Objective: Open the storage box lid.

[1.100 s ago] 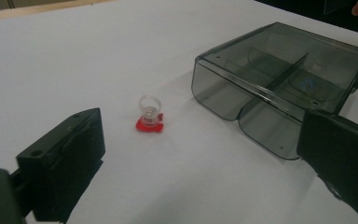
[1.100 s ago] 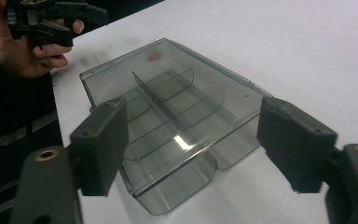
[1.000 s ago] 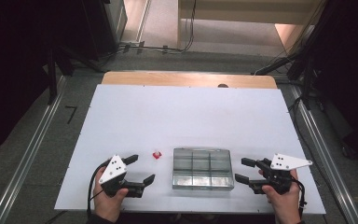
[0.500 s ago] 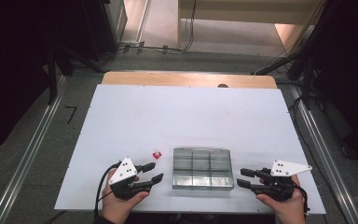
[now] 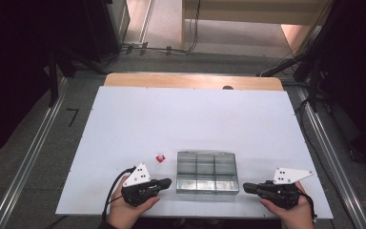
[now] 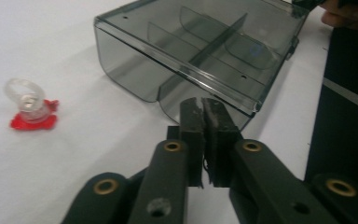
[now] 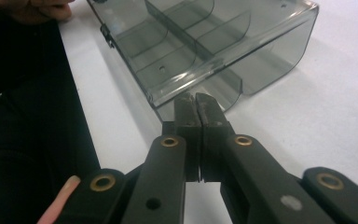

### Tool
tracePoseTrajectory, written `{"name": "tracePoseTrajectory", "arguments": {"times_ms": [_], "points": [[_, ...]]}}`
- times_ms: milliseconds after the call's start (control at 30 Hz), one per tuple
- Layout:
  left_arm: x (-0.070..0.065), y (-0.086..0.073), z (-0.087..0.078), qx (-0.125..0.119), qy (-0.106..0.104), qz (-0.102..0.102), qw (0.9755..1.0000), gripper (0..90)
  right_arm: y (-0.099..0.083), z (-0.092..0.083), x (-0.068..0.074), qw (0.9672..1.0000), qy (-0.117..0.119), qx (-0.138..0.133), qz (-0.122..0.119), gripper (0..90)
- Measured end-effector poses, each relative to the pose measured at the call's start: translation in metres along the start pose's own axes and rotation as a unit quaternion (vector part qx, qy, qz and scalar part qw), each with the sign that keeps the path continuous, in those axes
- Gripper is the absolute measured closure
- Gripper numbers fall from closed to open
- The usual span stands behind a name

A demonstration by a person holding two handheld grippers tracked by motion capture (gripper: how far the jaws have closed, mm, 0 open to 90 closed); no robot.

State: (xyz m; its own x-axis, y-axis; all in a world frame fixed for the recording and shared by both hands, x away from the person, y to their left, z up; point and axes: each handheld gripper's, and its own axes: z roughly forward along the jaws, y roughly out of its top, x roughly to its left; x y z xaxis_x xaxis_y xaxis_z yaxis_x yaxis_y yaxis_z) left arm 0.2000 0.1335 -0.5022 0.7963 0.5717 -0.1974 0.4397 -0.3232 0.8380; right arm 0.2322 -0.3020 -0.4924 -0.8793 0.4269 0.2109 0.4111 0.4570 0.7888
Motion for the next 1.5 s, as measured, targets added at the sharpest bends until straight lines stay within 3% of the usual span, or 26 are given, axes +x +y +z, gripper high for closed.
{"name": "tracePoseTrajectory", "arguments": {"times_ms": [167, 433, 1033, 1100, 1500], "points": [[-0.0003, -0.0011, 0.0057, 0.023, -0.017, -0.002, 0.9996, 90.0, -0.0015, 0.0036, -0.0005, 0.9998, 0.010, 0.015, -0.006, 88.0], [-0.0032, -0.0005, 0.0088, 0.031, -0.033, 0.007, 0.9989, 90.0, -0.0012, 0.0067, 0.0017, 0.9994, 0.015, 0.030, -0.014, 88.0], [-0.0044, -0.0001, 0.0062, 0.022, -0.042, 0.015, 0.9988, 90.0, 0.0018, 0.0080, 0.0059, 0.9988, 0.030, 0.028, -0.026, 88.2], [-0.0042, 0.0004, 0.0053, 0.015, -0.050, 0.014, 0.9985, 90.0, 0.0022, 0.0079, 0.0062, 0.9988, 0.031, 0.026, -0.029, 88.2], [-0.0038, 0.0000, 0.0050, 0.014, -0.054, 0.014, 0.9983, 90.0, 0.0027, 0.0074, 0.0077, 0.9987, 0.024, 0.025, -0.036, 88.2]]}}
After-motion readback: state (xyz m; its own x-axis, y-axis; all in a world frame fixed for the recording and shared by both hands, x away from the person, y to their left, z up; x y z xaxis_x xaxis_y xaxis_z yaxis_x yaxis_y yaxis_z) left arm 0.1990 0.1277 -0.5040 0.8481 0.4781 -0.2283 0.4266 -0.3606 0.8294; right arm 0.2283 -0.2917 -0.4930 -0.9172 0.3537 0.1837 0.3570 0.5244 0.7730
